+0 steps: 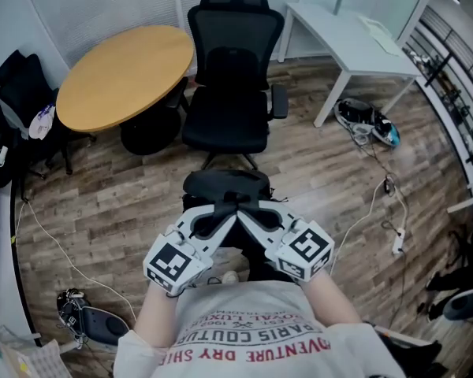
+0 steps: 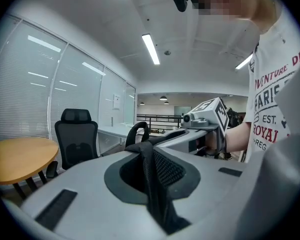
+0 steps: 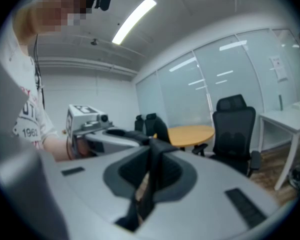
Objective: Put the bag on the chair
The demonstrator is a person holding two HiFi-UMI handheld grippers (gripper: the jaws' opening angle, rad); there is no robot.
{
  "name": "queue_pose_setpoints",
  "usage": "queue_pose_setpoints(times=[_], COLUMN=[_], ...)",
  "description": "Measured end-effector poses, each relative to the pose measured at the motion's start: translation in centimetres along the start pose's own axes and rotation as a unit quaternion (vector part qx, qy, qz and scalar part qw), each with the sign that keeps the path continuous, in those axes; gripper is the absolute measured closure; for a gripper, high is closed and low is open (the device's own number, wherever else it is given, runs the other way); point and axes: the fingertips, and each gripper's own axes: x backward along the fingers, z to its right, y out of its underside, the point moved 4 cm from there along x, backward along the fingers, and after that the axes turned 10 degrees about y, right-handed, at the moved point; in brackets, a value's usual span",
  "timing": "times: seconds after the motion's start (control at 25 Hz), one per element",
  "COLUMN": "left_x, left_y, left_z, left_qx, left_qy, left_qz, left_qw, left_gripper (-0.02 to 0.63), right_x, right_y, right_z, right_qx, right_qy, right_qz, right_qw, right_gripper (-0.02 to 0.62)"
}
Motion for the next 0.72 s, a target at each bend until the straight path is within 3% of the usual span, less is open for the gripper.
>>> queue_pose_setpoints(times=[0.44, 0.72], left_x=[-7.5, -13.0], left_y=[-1.0, -1.9], left_z=[-11.9, -17.9], left_qx=[0.023, 0.063], left_qy=[-0.068, -0.091], left_qz=[-0.008, 0.029], left_qw=[0.9974, 0.9934], left_gripper=[0.551, 0.551], right_x=[-8.1, -11.0], right_y=[-1.8, -3.7], right_z=[12.1, 19.8], right_qx=[0.022, 0.061], right_qy=[-0.081, -0.101], right_qz=[-0.024, -0.031], right_qw=[0.996, 0.993], right_gripper=[0.551, 0.551])
